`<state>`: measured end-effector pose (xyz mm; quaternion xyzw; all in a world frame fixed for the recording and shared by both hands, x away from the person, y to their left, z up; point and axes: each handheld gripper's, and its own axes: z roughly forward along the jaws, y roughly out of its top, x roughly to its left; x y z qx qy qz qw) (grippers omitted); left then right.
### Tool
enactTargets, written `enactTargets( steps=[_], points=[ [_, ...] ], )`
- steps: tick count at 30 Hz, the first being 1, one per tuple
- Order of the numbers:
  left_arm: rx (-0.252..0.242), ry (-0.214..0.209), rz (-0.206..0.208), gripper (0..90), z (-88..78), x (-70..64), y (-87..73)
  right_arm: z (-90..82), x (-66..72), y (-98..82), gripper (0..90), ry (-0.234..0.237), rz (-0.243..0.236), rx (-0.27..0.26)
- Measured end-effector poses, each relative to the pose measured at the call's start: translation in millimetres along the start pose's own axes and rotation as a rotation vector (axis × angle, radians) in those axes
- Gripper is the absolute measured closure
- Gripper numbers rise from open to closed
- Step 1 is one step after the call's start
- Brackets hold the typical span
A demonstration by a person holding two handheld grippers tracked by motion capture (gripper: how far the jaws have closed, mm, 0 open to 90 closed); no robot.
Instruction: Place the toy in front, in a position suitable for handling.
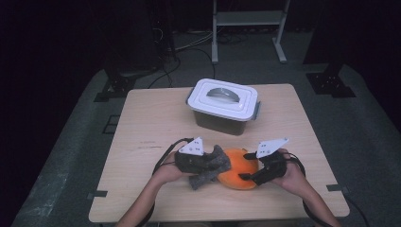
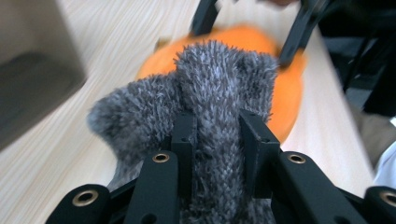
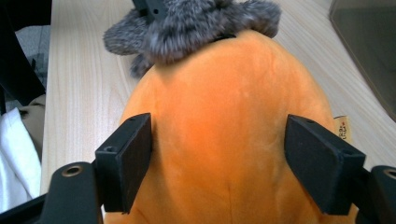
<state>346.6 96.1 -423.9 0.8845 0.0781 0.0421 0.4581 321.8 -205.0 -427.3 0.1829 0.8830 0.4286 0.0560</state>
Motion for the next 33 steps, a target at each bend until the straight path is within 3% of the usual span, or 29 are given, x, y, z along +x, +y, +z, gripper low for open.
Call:
enactTargets(
  steps=[2,5,10,12,14,21,26,30,33],
  points=[
    [0.01,0.007,-0.02,70.0,-1.7,3.1,-5.2,-0.2,-1.2,-1.0,23.7,0.003,0.009,-0.003],
    [-0.01,-0.018,-0.038,70.0,-1.0,3.9,-5.4,0.5,-1.2,-1.1,23.6,0.003,0.012,-0.001],
    [-0.099,-0.083,-0.002,69.9,2.4,-8.0,11.6,1.7,3.2,-0.5,23.3,-0.013,-0.002,0.006],
    [-0.095,-0.085,0.041,69.7,6.9,-15.0,20.0,3.4,6.9,1.6,22.8,-0.022,-0.021,0.015],
    [-0.07,-0.079,0.053,69.7,12.2,-17.9,21.8,3.7,8.8,2.5,22.6,-0.03,-0.032,0.021],
    [-0.034,-0.058,-0.001,69.8,7.9,-7.9,6.7,-12.2,7.5,9.1,23.0,-0.04,-0.01,-0.01],
    [-0.029,-0.056,-0.006,69.7,7.0,-6.6,5.2,-14.5,3.2,3.8,21.9,-0.04,0.005,0.002],
    [-0.05,-0.056,0.008,69.7,6.5,-11.6,12.8,-5.6,3.6,2.3,23.8,-0.059,0.015,0.028],
    [-0.096,-0.082,0.023,69.6,5.9,-15.9,21.6,-2.4,4.4,1.6,25.3,-0.056,0.015,0.011]
  ],
)
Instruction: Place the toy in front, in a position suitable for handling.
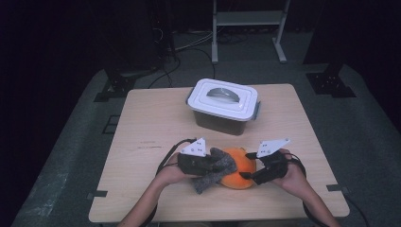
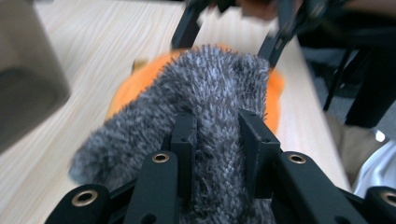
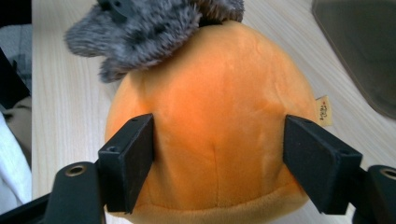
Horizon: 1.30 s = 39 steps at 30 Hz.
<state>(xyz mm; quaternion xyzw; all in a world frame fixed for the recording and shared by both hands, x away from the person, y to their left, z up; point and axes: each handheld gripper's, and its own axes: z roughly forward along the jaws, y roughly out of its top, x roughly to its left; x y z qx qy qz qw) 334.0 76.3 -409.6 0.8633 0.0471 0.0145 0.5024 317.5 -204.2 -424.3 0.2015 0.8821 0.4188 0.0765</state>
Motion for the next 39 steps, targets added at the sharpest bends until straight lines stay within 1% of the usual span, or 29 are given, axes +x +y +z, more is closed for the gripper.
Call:
enactTargets(
  steps=[2,3,5,7,10,12,14,16,18,20,23,26,30,33,35,36,37,38,39],
  points=[
    [-0.004,-0.011,0.017,69.6,2.7,-3.1,3.6,4.0,3.6,1.4,25.2,0.001,-0.016,-0.004],
    [0.002,-0.014,0.027,69.5,4.1,-4.4,4.5,5.8,5.6,2.6,25.1,0.001,-0.026,-0.003],
    [0.02,-0.006,0.026,69.4,6.6,-4.6,3.0,7.9,7.6,3.7,25.1,-0.001,-0.039,-0.002],
    [0.028,0.004,0.014,69.5,6.0,-1.5,-0.4,7.3,6.3,2.4,25.0,0.006,-0.036,-0.008],
    [0.028,0.026,-0.004,69.4,1.8,3.6,-4.5,6.7,4.0,-0.5,25.1,0.014,-0.026,-0.02],
    [0.029,0.04,-0.008,69.3,-0.9,5.3,-5.2,6.8,3.0,-1.1,25.3,0.017,-0.028,-0.02],
    [0.026,0.059,-0.014,69.3,-3.0,6.2,-3.6,7.0,2.5,-1.2,26.2,0.019,-0.031,-0.019],
    [0.012,0.069,-0.009,69.3,-3.4,5.3,0.2,7.1,2.4,-1.0,26.5,0.021,-0.034,-0.017],
    [-0.002,0.061,0.001,69.3,-1.5,3.1,3.9,7.8,3.5,0.0,26.8,0.022,-0.042,-0.012],
    [0.017,0.056,0.017,69.2,3.2,1.2,5.3,8.8,5.2,1.2,26.8,0.021,-0.049,-0.007],
    [0.034,0.055,-0.002,69.4,4.6,3.5,2.3,7.6,3.0,0.8,26.7,0.028,-0.049,-0.003],
    [0.04,0.053,-0.016,69.4,2.5,6.1,-2.8,3.5,-1.8,-0.2,26.6,0.047,-0.028,-0.011],
    [0.044,0.052,-0.015,69.4,0.5,6.3,-3.9,-4.6,-4.9,2.4,26.6,0.04,-0.028,-0.015],
    [0.04,0.049,-0.015,69.3,1.3,5.9,-3.0,-4.0,-4.3,1.7,26.6,0.036,-0.027,-0.008],
    [0.025,0.043,-0.016,69.3,1.3,5.1,-1.2,-1.2,-3.6,1.0,26.8,0.036,-0.024,-0.002],
    [0.016,0.034,-0.012,69.2,1.1,4.2,0.8,3.1,-2.0,0.8,27.1,0.034,-0.018,0.008],
    [0.007,0.025,-0.007,69.2,1.0,3.3,2.8,3.1,-2.0,0.8,27.1,0.034,-0.018,0.008],
    [-0.016,0.008,0.001,69.1,1.7,0.8,6.8,4.6,-1.0,1.0,27.1,0.035,-0.018,0.007],
    [-0.028,-0.007,0.01,69.1,2.8,-1.3,10.2,6.5,1.0,2.1,27.1,0.033,-0.021,0.006]
  ],
)
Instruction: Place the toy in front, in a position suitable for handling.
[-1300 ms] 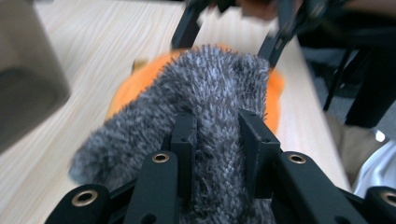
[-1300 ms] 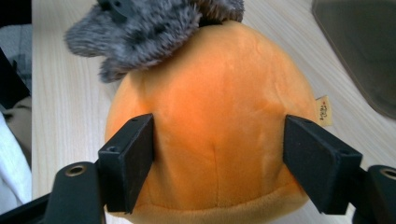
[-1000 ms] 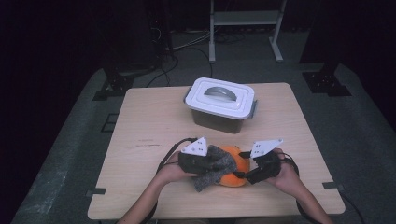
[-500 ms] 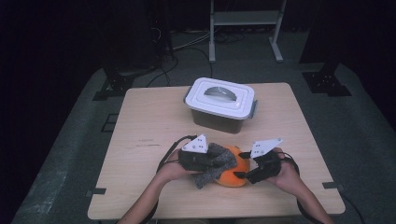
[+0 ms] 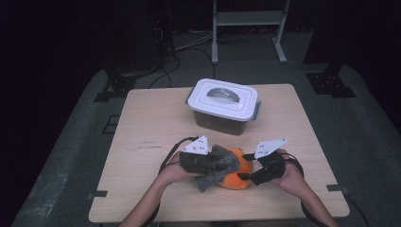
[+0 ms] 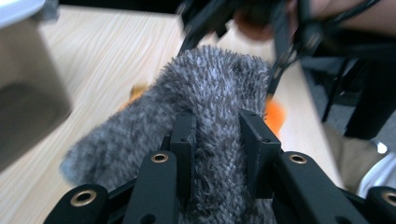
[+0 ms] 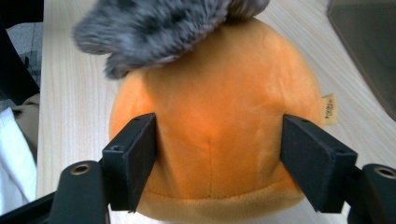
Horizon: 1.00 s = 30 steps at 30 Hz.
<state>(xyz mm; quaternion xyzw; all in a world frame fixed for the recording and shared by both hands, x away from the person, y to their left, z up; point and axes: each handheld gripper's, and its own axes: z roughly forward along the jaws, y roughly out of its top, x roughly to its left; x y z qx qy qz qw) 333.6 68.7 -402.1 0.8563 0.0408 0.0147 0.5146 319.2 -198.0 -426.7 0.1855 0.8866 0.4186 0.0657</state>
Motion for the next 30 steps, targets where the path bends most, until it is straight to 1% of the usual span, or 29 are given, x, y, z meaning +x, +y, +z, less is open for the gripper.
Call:
enactTargets(
  steps=[2,4,5,7,10,13,14,16,18,20,21,23,24,25,26,27,28,29,30],
  points=[
    [0.012,-0.002,0.024,69.1,4.5,-3.9,4.9,3.0,3.5,2.6,27.1,-0.005,-0.008,0.001],
    [0.054,0.01,0.038,69.1,9.7,-4.2,3.4,5.0,5.6,4.0,27.1,-0.008,-0.017,0.005],
    [0.062,0.01,0.034,69.2,11.0,-3.3,0.5,4.9,5.4,3.9,27.1,-0.009,-0.017,0.006],
    [0.056,0.001,0.014,69.3,10.2,0.3,-4.7,4.6,4.2,2.4,27.1,-0.006,-0.021,0.003],
    [0.069,0.006,0.006,69.3,5.3,4.5,-9.5,3.1,2.2,0.6,27.1,0.0,-0.013,-0.005],
    [0.084,0.017,-0.014,69.0,-1.8,8.4,-15.6,2.2,-1.4,-1.8,27.1,0.012,-0.001,-0.017],
    [0.088,0.024,-0.017,68.8,-3.8,9.0,-16.5,1.9,-2.0,-2.4,27.1,0.014,0.001,-0.017],
    [0.105,0.051,-0.019,68.5,-9.6,10.6,-17.7,1.5,-1.9,-2.5,27.1,0.011,0.005,-0.015],
    [0.102,0.071,-0.028,68.5,-13.2,11.4,-18.3,1.7,-1.8,-2.6,27.1,0.006,0.006,-0.013],
    [0.078,0.061,-0.035,68.5,-13.0,9.9,-16.9,2.5,-1.7,-1.9,27.0,0.004,0.014,-0.01],
    [0.061,0.046,-0.025,68.5,-11.9,8.3,-14.9,2.9,-1.5,-1.3,27.0,0.0,0.016,-0.004],
    [0.025,-0.005,-0.009,68.5,-7.1,2.5,-8.8,3.3,-1.6,-0.4,27.1,-0.007,0.021,-0.004],
    [0.03,-0.024,0.008,68.5,-3.5,-1.0,-5.6,3.7,-1.5,0.1,27.1,-0.012,0.03,-0.005],
    [0.05,-0.035,0.028,68.4,1.8,-5.4,-3.0,4.2,-1.4,0.6,27.1,-0.014,0.032,-0.005],
    [0.063,-0.039,0.041,68.4,5.0,-7.1,-2.5,4.6,-1.3,0.9,27.1,-0.017,0.029,-0.005],
    [0.09,-0.04,0.056,68.4,8.4,-8.5,-2.9,4.8,-1.5,0.9,27.1,-0.019,0.026,-0.006],
    [0.11,-0.034,0.062,68.4,10.8,-8.5,-4.5,4.8,-1.7,0.8,27.1,-0.018,0.027,-0.006],
    [0.112,-0.036,0.052,68.5,10.9,-6.9,-6.3,4.6,-1.7,0.5,27.1,-0.017,0.026,-0.005],
    [0.101,-0.038,0.033,68.6,9.8,-5.1,-7.8,3.9,-1.9,0.5,27.0,-0.018,0.023,-0.003]
  ],
)
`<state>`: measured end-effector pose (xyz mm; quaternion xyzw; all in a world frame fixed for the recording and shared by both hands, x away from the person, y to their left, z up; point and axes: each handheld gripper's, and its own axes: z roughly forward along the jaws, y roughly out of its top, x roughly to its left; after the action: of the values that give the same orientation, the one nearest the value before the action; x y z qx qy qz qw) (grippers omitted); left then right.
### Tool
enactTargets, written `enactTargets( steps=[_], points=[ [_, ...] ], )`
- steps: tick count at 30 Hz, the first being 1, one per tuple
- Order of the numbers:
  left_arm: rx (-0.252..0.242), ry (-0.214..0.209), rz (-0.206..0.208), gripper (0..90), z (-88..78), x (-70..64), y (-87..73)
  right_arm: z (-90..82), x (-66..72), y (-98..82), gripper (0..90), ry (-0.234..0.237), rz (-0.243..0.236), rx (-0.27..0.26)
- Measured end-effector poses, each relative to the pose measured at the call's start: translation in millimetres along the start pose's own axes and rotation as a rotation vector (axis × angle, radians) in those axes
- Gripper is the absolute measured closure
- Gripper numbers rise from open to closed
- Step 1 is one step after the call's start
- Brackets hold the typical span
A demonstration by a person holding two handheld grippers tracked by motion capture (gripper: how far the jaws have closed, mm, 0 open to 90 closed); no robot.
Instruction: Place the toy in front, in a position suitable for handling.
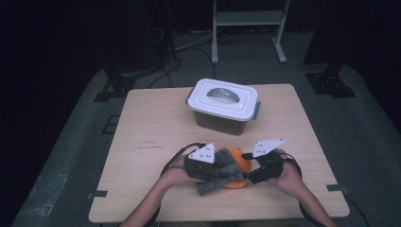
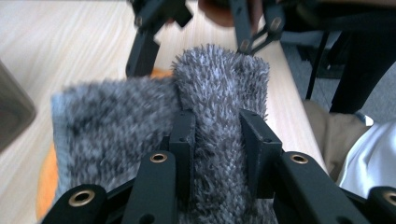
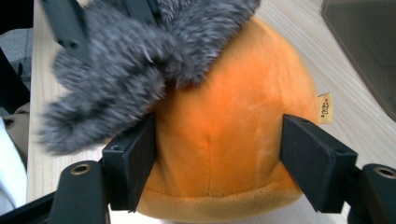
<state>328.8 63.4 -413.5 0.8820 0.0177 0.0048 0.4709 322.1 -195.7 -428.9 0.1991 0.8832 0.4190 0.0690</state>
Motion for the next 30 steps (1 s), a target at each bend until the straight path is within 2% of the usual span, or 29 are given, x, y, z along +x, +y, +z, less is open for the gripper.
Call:
enactTargets(
  steps=[6,9,13,16,18,20,23,26,27,30],
  points=[
    [-0.01,0.022,-0.047,68.8,-12.3,9.4,-12.4,-16.7,-5.8,2.1,29.8,0.029,0.016,-0.025],
    [-0.011,0.031,-0.06,68.8,-14.6,11.4,-14.0,-15.7,-4.5,-0.5,28.0,0.05,0.009,-0.024],
    [-0.01,0.024,-0.032,68.7,-11.1,5.1,-6.6,-4.5,1.6,1.8,27.7,0.012,-0.016,0.027],
    [-0.025,-0.014,-0.005,68.5,-7.7,-1.4,0.7,-3.0,0.6,2.3,28.4,0.001,-0.004,0.023],
    [-0.002,-0.024,0.025,68.2,-3.2,-5.1,3.2,-2.1,-0.4,1.6,28.9,-0.001,0.009,0.017],
    [0.018,-0.019,0.032,68.2,-1.3,-4.8,2.1,-1.4,-0.1,1.5,29.2,-0.007,-0.01,0.023],
    [0.038,0.008,0.037,68.4,-5.4,0.0,-2.3,-1.7,-0.7,0.3,29.8,-0.01,-0.007,0.017],
    [0.066,0.06,0.034,68.1,-14.1,4.5,-6.0,-1.5,-3.5,-1.2,30.0,-0.009,0.009,0.011],
    [0.066,0.08,0.022,67.9,-18.0,6.9,-8.0,-1.7,-4.5,-1.6,30.0,-0.008,0.009,0.01],
    [0.058,0.091,-0.004,67.9,-21.1,9.7,-11.8,-2.1,-7.8,-3.2,29.9,0.0,0.036,0.008]
  ],
)
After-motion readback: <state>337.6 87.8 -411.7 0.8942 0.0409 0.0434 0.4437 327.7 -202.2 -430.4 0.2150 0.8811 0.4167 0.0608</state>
